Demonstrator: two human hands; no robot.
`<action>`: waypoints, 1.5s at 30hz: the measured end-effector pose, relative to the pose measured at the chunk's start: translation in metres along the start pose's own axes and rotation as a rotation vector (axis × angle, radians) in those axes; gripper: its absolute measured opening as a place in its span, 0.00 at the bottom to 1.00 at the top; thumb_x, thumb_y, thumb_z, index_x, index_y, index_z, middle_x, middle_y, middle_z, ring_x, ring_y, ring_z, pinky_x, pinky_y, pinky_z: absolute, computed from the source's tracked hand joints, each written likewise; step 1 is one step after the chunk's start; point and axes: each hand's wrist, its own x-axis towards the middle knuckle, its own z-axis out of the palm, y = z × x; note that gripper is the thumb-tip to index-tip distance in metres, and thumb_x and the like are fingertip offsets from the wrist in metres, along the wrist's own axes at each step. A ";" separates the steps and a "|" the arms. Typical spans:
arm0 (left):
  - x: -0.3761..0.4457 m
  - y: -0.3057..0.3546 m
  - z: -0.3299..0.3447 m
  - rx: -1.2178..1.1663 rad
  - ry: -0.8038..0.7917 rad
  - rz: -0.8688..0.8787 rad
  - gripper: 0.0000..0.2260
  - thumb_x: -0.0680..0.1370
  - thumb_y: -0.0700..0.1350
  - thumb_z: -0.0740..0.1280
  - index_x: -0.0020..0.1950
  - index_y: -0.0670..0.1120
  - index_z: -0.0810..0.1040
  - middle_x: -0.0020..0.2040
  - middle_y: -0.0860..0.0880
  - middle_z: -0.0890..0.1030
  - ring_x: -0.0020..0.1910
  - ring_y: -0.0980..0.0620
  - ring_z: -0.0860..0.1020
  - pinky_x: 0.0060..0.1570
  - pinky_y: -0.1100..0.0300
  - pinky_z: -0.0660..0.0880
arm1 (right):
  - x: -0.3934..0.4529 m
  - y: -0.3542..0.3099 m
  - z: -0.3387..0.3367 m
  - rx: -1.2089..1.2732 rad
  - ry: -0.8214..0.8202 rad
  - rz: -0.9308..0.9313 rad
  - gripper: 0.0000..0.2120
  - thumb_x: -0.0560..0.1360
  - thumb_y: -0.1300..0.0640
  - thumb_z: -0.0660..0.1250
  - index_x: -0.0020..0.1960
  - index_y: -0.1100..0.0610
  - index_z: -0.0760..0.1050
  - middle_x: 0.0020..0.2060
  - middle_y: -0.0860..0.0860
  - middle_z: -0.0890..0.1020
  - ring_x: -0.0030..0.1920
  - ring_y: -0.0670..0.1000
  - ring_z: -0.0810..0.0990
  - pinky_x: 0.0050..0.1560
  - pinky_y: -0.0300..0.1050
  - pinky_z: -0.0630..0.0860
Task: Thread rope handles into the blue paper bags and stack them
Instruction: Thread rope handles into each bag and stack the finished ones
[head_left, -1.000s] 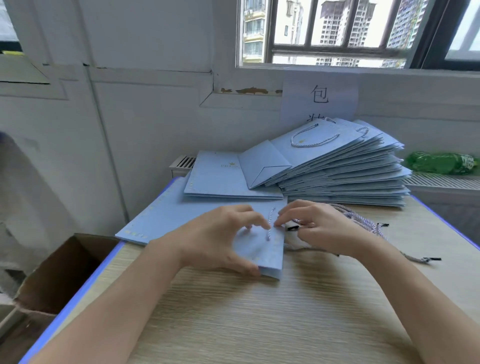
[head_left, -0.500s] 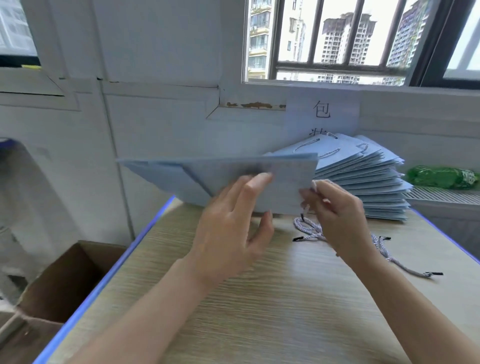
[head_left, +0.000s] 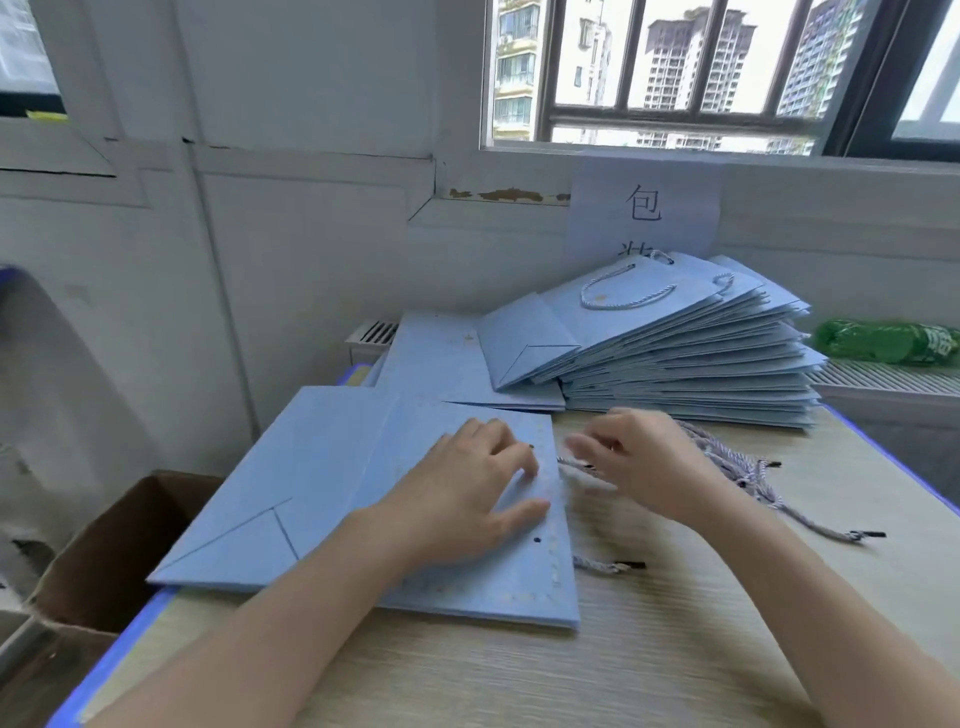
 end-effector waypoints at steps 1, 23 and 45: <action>0.000 0.002 0.000 -0.002 -0.009 -0.024 0.20 0.79 0.62 0.56 0.64 0.52 0.71 0.60 0.54 0.67 0.62 0.55 0.63 0.62 0.60 0.60 | 0.001 0.005 -0.003 0.085 0.040 0.016 0.14 0.77 0.51 0.63 0.41 0.61 0.79 0.36 0.54 0.78 0.38 0.52 0.74 0.41 0.47 0.70; -0.004 -0.004 -0.011 -0.045 -0.355 -0.173 0.38 0.71 0.68 0.64 0.76 0.65 0.48 0.77 0.55 0.41 0.75 0.51 0.36 0.73 0.44 0.37 | -0.005 -0.012 -0.005 0.388 -0.056 -0.135 0.08 0.74 0.61 0.68 0.41 0.49 0.78 0.35 0.46 0.78 0.29 0.39 0.72 0.35 0.30 0.68; -0.006 -0.010 -0.018 -0.149 -0.295 -0.145 0.39 0.70 0.62 0.70 0.75 0.56 0.53 0.74 0.57 0.52 0.74 0.57 0.47 0.74 0.52 0.46 | -0.017 -0.051 0.024 0.437 -0.123 -0.358 0.07 0.69 0.68 0.71 0.41 0.57 0.82 0.30 0.38 0.75 0.32 0.37 0.73 0.37 0.27 0.66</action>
